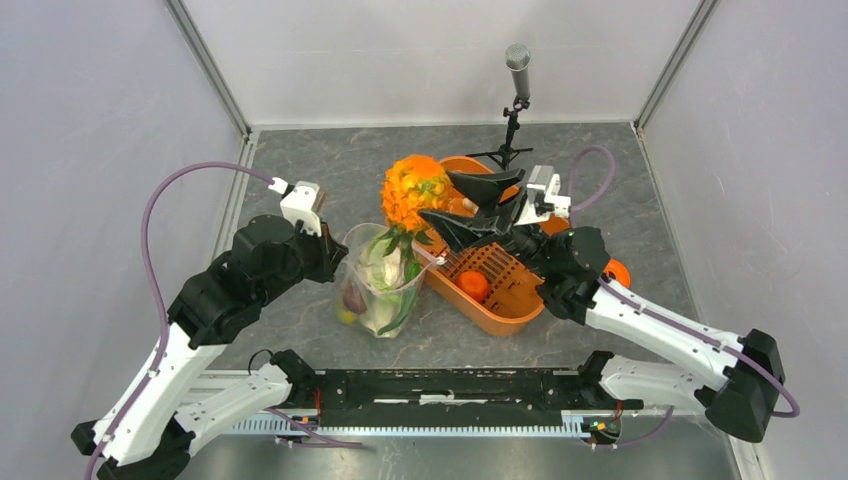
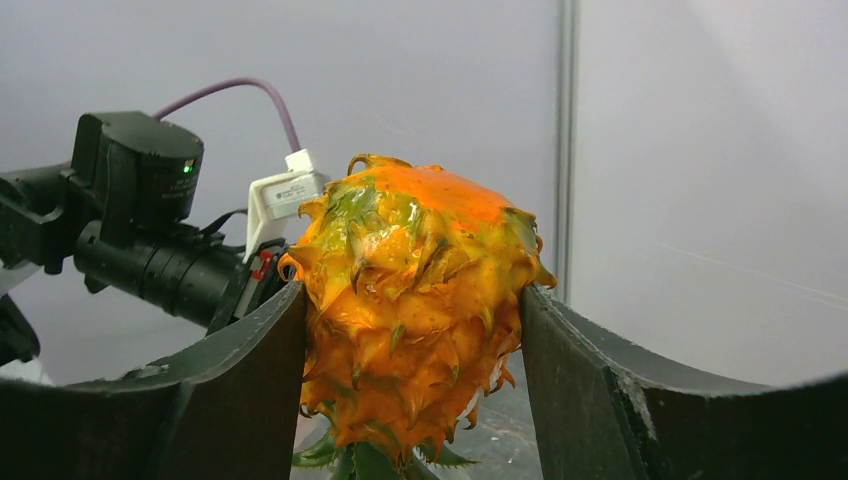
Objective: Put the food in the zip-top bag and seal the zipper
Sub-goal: Place the fake fruit in the zipper food storage bag.
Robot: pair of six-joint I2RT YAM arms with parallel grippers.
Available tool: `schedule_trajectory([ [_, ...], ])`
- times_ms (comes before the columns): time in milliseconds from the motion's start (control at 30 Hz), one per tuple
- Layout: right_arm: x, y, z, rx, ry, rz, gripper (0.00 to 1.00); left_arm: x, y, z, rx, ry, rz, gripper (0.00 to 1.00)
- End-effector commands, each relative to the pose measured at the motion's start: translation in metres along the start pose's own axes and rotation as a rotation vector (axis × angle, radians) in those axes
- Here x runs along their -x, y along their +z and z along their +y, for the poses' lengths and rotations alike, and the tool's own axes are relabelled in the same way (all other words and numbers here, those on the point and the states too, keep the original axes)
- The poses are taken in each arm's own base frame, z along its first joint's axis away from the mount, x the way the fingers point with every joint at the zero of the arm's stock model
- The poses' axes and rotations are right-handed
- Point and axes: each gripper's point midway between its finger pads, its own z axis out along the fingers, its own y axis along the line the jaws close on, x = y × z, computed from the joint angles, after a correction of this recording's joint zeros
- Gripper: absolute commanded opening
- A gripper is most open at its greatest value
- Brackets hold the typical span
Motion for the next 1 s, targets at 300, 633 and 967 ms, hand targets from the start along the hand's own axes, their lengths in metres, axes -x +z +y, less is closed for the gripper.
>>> schedule_trajectory([
  [300,-0.072,0.001,0.040,0.196,-0.037,0.095,0.22,0.033,-0.007,-0.010,-0.033,-0.120,-0.138,0.02],
  [633,-0.134,-0.014,0.038,0.225,-0.059,0.338,0.25,0.042,-0.017,0.000,0.001,-0.150,-0.215,0.02],
  [967,-0.172,-0.007,0.029,0.308,-0.206,0.610,0.28,0.046,-0.020,-0.001,-0.011,-0.153,-0.237,0.02],
])
